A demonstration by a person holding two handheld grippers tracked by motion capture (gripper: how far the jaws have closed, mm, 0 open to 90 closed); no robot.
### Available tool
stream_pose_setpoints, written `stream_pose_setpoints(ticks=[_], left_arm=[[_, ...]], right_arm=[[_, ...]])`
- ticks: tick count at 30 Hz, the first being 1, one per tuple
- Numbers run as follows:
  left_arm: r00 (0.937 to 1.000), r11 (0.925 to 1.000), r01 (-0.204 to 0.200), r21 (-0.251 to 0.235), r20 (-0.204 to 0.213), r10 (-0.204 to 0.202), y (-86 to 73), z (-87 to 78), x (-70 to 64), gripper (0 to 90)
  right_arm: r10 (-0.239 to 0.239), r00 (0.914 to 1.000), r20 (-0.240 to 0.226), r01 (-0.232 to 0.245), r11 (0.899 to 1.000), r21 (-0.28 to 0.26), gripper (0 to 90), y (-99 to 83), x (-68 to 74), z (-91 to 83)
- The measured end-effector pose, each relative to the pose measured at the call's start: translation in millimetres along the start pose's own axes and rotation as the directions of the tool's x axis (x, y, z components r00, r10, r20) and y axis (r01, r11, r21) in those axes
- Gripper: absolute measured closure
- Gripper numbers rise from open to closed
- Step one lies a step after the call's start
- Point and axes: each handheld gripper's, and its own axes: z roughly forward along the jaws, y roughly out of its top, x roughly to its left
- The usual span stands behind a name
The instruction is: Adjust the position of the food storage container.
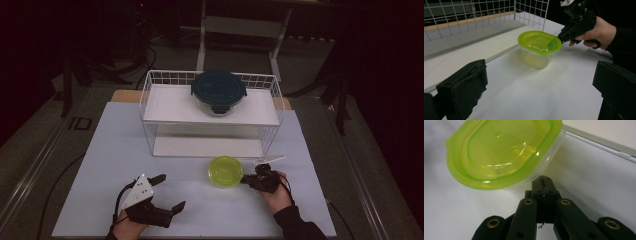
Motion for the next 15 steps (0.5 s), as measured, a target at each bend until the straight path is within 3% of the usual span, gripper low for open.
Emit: stream_pose_setpoints(ticks=[15], left_arm=[[1.0000, 1.0000, 0.000, -0.009, -0.006, 0.000, 1.0, -5.3, 0.4, 0.0]], right_arm=[[-0.029, 0.9989, -0.037, 0.030, 0.999, 0.019, 90.0, 12.0, 16.1, 19.2]])
